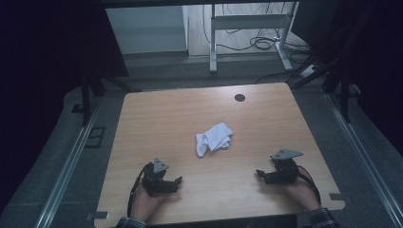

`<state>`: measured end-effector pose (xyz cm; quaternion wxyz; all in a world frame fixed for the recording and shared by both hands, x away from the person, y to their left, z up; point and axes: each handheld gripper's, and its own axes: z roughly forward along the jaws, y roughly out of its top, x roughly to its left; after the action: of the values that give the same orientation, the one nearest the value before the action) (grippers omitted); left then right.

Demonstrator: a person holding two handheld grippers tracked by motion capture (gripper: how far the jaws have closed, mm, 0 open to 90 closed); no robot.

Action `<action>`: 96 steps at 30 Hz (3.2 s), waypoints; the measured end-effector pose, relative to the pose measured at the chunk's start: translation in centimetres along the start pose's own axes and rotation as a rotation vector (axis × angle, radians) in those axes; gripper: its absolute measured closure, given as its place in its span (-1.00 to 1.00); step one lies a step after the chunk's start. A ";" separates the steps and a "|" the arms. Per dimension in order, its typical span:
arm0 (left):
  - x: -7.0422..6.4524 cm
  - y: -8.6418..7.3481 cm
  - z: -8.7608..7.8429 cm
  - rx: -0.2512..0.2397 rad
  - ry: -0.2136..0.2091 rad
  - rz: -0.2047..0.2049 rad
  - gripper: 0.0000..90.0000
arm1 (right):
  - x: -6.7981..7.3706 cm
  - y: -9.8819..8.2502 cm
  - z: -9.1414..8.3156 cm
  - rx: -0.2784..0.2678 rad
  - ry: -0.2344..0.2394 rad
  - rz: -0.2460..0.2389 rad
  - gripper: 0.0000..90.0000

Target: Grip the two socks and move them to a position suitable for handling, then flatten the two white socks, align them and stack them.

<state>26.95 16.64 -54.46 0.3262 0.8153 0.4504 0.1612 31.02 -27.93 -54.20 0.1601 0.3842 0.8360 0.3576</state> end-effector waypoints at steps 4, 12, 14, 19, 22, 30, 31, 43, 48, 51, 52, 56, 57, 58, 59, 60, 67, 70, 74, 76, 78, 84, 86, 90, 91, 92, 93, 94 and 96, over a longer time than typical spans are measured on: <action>0.0 0.0 0.0 0.000 0.000 0.000 -0.78 | 0.0 0.0 0.0 0.000 0.000 0.000 -0.74; 0.0 0.0 0.0 0.000 0.000 0.000 -0.78 | 0.1 0.0 0.0 0.001 -0.006 0.003 -0.74; 0.0 0.0 0.0 0.000 0.000 0.000 -0.78 | 0.1 0.1 0.0 0.003 -0.005 0.002 -0.74; 0.0 0.0 0.0 0.000 0.000 0.000 -0.78 | 0.1 0.2 0.0 0.014 -0.005 0.002 -0.72; 0.0 0.0 0.0 0.000 0.000 0.000 -0.78 | 0.0 0.3 0.0 0.019 -0.005 0.003 -0.68; 0.0 0.0 0.0 0.000 0.000 0.000 -0.78 | -0.1 0.6 0.0 0.036 -0.009 0.016 -0.66; 0.0 0.0 0.0 0.000 0.000 0.000 -0.78 | -0.1 0.7 0.0 0.039 -0.010 0.022 -0.66; 0.0 0.0 0.0 -0.001 0.002 -0.001 -0.78 | 0.3 2.6 -0.3 0.026 0.024 0.085 -0.73; 0.0 0.0 0.0 -0.001 0.002 -0.004 -0.78 | 0.4 3.3 0.3 0.039 0.018 0.067 -0.62; -0.1 0.0 0.0 -0.001 0.003 -0.005 -0.78 | 0.3 4.0 0.6 0.048 0.028 0.072 -0.48; -0.1 0.0 0.0 -0.001 0.003 -0.004 -0.78 | 0.3 4.2 0.6 0.049 0.032 0.073 -0.45; 0.0 0.0 0.0 -0.001 0.002 -0.004 -0.78 | 0.3 5.4 1.0 0.041 0.022 0.060 -0.33; 0.0 0.0 0.0 -0.001 0.002 -0.004 -0.78 | 0.2 5.7 1.1 0.039 0.018 0.054 -0.30; 0.0 0.0 0.0 -0.001 0.002 -0.004 -0.78 | 0.2 6.0 1.3 0.037 0.014 0.049 -0.24; 0.0 0.0 0.0 -0.001 0.002 -0.004 -0.78 | 0.2 6.3 1.4 0.045 0.012 0.042 -0.22; 0.0 0.0 0.0 -0.001 0.002 -0.004 -0.78 | 0.2 6.6 1.7 0.046 0.014 0.040 -0.22; 0.0 0.0 0.0 -0.003 0.002 -0.004 -0.78 | 0.1 8.5 3.4 0.055 0.028 0.003 -0.11; 0.0 0.0 0.0 -0.003 0.002 -0.004 -0.78 | 0.0 9.3 4.0 0.052 0.019 0.015 -0.07; 0.0 0.0 0.0 -0.003 0.002 -0.004 -0.78 | -0.2 10.5 4.8 0.040 0.015 0.028 -0.03; 0.0 0.0 0.0 -0.003 0.002 -0.004 -0.78 | -0.2 11.1 5.1 0.034 0.013 0.032 0.00; 0.0 0.0 0.0 -0.003 0.002 -0.004 -0.78 | -0.2 11.6 5.4 0.033 0.014 0.030 0.03; 0.0 0.0 0.0 -0.003 0.002 -0.004 -0.78 | -0.3 12.9 6.6 0.028 0.009 0.042 0.05; 0.0 0.0 0.0 -0.003 0.002 -0.004 -0.78 | -0.3 13.1 6.8 0.026 0.007 0.041 0.05; 0.0 0.0 0.0 -0.003 0.002 -0.004 -0.78 | -0.3 13.8 7.5 0.021 0.003 0.048 0.05; 0.0 0.0 0.0 -0.003 0.002 -0.004 -0.78 | -0.4 14.0 7.7 0.022 0.000 0.049 0.05; 0.0 0.0 0.0 -0.003 0.002 -0.004 -0.78 | -0.4 14.4 8.1 0.025 -0.004 0.052 0.05; 0.0 0.0 0.0 -0.003 0.002 -0.004 -0.78 | -0.4 14.6 8.3 0.022 -0.005 0.054 0.05; 0.0 0.0 0.0 -0.003 0.002 -0.004 -0.78 | -0.4 14.6 8.3 0.022 -0.005 0.054 0.05; 0.0 0.0 0.0 -0.003 0.002 -0.004 -0.78 | -0.4 15.0 8.7 0.020 -0.007 0.063 0.05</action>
<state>26.91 16.61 -54.48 0.3274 0.8137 0.4522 0.1618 43.97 -17.38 -49.45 0.1477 0.4132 0.8265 0.3527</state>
